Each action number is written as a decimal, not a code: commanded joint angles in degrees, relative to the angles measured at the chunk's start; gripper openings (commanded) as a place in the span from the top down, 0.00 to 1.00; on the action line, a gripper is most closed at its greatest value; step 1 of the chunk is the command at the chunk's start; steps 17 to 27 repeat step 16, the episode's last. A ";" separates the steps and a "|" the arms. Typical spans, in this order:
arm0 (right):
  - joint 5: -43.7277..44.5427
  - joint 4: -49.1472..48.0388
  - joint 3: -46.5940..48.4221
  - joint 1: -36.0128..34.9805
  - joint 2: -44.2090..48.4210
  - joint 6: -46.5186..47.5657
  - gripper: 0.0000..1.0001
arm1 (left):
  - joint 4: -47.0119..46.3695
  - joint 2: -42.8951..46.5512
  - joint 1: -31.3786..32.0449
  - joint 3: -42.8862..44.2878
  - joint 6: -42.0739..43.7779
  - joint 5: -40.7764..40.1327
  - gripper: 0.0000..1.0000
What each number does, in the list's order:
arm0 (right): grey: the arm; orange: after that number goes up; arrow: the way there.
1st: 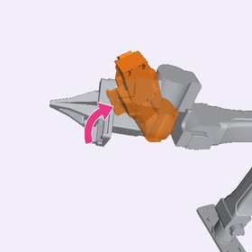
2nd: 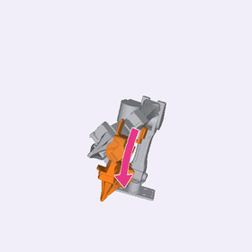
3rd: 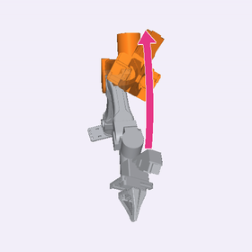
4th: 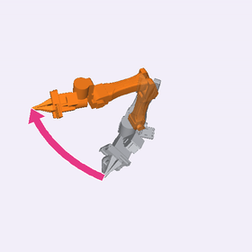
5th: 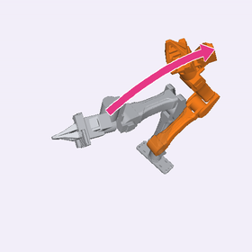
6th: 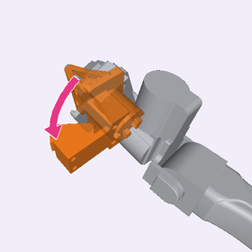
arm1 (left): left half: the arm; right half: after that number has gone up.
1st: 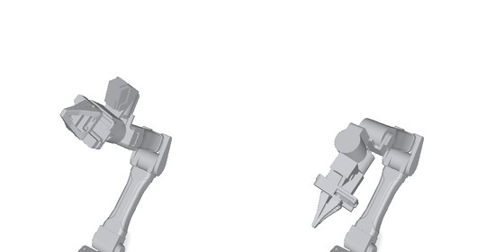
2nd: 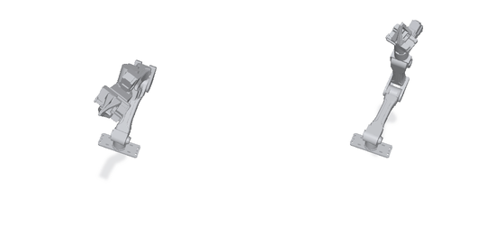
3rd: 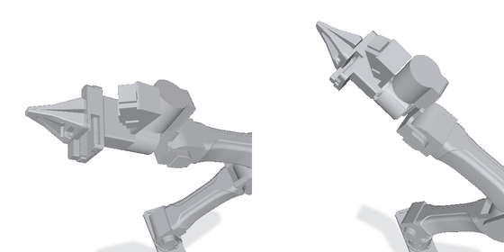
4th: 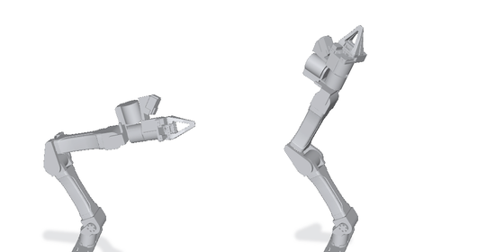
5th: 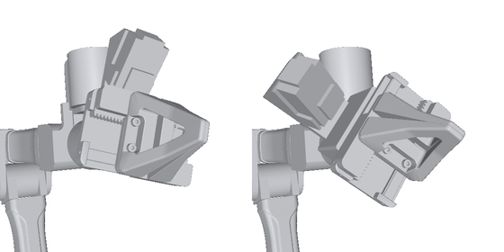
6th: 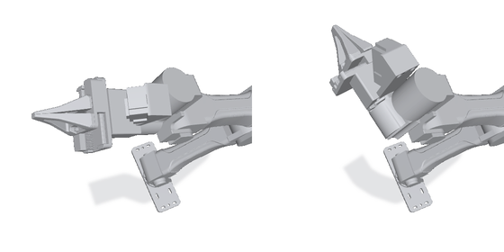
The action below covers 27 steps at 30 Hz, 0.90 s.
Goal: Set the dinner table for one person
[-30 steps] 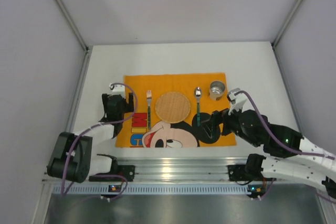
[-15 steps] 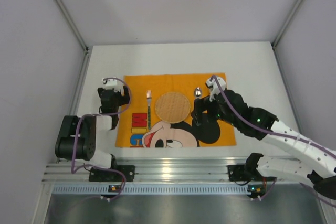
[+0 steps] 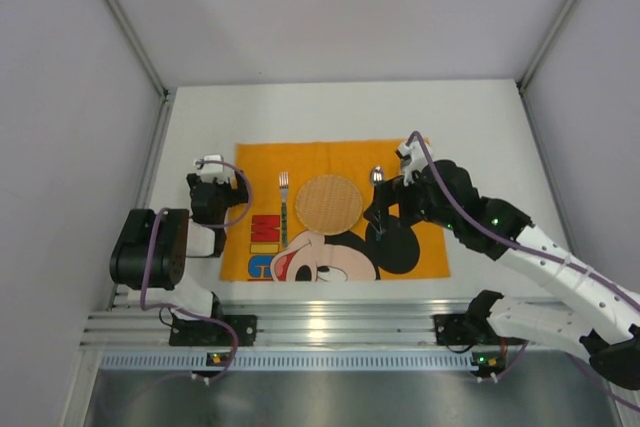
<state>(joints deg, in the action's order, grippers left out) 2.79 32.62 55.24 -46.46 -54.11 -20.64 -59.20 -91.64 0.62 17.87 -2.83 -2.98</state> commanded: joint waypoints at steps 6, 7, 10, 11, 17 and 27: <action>2.31 -1.77 2.59 0.84 0.76 -5.20 0.00 | -4.08 1.37 -0.18 0.15 0.19 1.14 0.02; 2.83 -1.86 2.59 0.93 1.19 -5.20 0.00 | -4.17 1.37 -0.18 0.06 0.19 1.14 0.02; 4.33 -1.77 2.50 0.84 2.77 -4.59 0.00 | -4.17 1.28 -0.18 0.15 0.19 1.14 0.01; 3.81 -1.86 2.41 0.84 3.30 -3.54 0.00 | -4.17 1.28 -0.18 0.15 0.19 1.14 0.01; 3.97 -3.44 2.24 1.02 5.59 -2.29 0.00 | -4.17 1.37 -0.18 0.15 0.19 1.14 0.02; 3.97 -3.44 2.24 1.02 5.59 -2.29 0.00 | -4.17 1.37 -0.18 0.15 0.19 1.14 0.02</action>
